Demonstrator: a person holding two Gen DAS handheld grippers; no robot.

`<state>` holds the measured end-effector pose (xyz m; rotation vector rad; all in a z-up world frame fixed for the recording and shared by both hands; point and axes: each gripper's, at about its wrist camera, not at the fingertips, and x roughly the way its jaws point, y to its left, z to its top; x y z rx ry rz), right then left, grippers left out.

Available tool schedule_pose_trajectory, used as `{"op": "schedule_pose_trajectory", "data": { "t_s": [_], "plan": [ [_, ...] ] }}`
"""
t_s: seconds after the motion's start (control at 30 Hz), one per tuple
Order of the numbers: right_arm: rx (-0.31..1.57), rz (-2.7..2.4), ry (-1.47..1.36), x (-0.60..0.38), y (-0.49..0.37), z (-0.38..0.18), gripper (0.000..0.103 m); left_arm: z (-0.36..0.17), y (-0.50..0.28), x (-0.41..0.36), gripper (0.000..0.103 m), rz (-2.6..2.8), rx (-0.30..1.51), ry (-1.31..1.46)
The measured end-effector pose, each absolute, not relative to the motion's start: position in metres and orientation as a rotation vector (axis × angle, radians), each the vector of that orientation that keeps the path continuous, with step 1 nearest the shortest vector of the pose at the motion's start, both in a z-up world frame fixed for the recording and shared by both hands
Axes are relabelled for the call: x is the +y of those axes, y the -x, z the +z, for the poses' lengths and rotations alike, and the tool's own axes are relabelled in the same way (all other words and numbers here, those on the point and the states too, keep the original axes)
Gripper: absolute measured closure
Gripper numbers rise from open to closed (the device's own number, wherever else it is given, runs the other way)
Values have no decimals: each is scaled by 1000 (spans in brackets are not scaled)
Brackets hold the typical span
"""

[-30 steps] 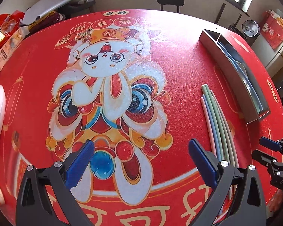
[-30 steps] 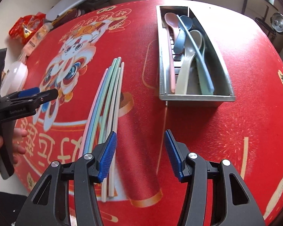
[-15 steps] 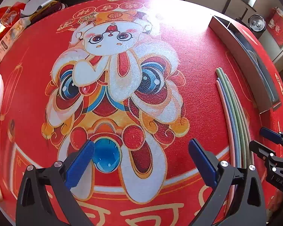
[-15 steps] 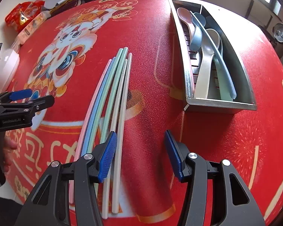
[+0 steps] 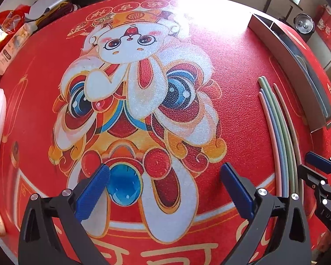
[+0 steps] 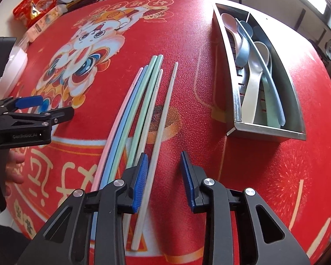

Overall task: Organize utensils
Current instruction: 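Close the right tool on a white chopstick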

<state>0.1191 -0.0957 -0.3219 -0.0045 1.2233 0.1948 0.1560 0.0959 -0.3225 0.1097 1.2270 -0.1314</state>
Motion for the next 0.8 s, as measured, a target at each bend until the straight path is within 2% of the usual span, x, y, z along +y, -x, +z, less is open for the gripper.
{"op": "schedule_pose_trajectory", "data": {
  "t_s": [0.13,0.33,0.6,0.7,0.77,0.8],
  "plan": [
    [1224,191,6,-96,-121,-322,92,-323,-155,94,5,-127,1225,-108],
    [1251,197,-84,-118,-112,-323,97,-323,-155,94,5,-113,1230,-104],
    [1247,194,-142,-145,-100,-326,97,-322,-157,89,6,-100,1283,-91],
    [1248,202,-138,-145,-101,-326,97,-315,-153,77,28,-138,1263,-88],
    [1250,213,-140,-146,-101,-326,97,-310,-151,68,46,-180,1261,-64],
    [1251,218,-143,-146,-102,-326,97,-308,-149,61,50,-203,1261,-57]
  ]
}}
